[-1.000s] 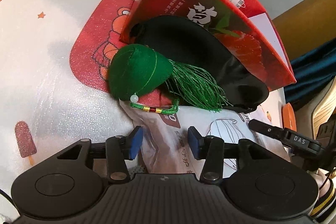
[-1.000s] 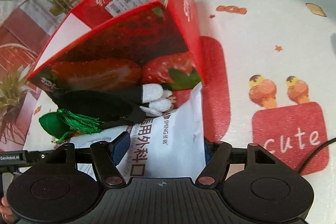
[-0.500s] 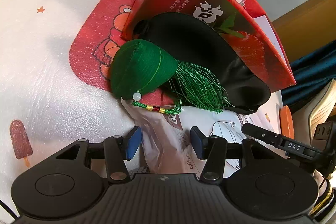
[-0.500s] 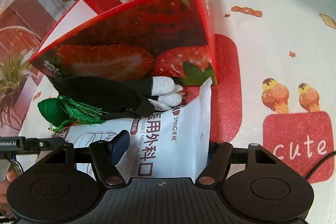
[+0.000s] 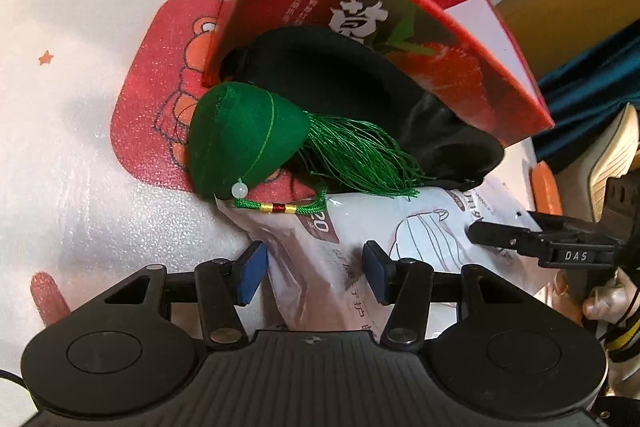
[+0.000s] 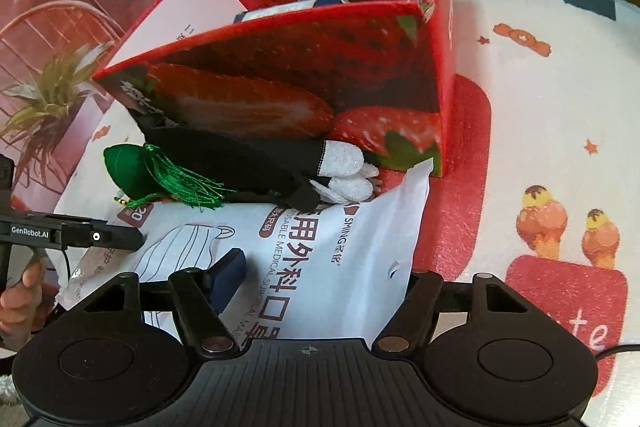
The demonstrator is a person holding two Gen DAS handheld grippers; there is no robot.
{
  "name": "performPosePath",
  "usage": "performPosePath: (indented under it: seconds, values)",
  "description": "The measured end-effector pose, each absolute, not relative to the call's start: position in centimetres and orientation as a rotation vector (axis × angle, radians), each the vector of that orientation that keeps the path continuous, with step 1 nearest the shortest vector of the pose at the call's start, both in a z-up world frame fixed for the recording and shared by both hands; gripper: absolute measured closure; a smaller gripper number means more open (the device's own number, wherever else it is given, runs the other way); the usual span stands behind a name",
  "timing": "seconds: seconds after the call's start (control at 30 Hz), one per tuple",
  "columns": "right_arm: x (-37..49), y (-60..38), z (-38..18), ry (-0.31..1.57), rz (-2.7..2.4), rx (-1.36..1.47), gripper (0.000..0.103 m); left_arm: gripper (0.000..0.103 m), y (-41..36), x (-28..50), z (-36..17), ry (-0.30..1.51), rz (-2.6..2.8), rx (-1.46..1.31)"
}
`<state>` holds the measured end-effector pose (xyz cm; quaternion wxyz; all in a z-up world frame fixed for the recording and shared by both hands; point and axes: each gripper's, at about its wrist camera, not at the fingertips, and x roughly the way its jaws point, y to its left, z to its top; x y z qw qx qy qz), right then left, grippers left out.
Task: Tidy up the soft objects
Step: 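Lift the white mask bag with both grippers toward the red box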
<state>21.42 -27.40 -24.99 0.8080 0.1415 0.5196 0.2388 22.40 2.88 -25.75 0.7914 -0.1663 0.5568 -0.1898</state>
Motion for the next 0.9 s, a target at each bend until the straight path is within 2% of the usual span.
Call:
performPosePath:
  seconds: [0.1, 0.23, 0.37, 0.6, 0.9]
  values:
    - [20.8, -27.7, -24.6, 1.107, 0.520, 0.294, 0.048, 0.048, 2.9, 22.3, -25.3, 1.176, -0.411, -0.373]
    - [19.6, -27.8, -23.1, 1.056, 0.570, 0.197, 0.050, 0.048, 2.9, 21.6, -24.6, 1.144, -0.417, -0.349]
    - [18.4, -28.1, -21.6, 1.013, 0.589, 0.132, 0.061, 0.048, 2.4, 20.5, -23.1, 1.084, -0.429, -0.308]
    - [17.2, -27.8, -18.5, 0.897, 0.646, -0.018, 0.073, 0.048, 2.6, 19.0, -20.1, 0.961, -0.433, -0.253]
    - [17.8, -27.0, -14.8, 0.763, 0.644, -0.109, 0.079, 0.048, 3.8, 18.0, -14.6, 0.776, -0.465, -0.161]
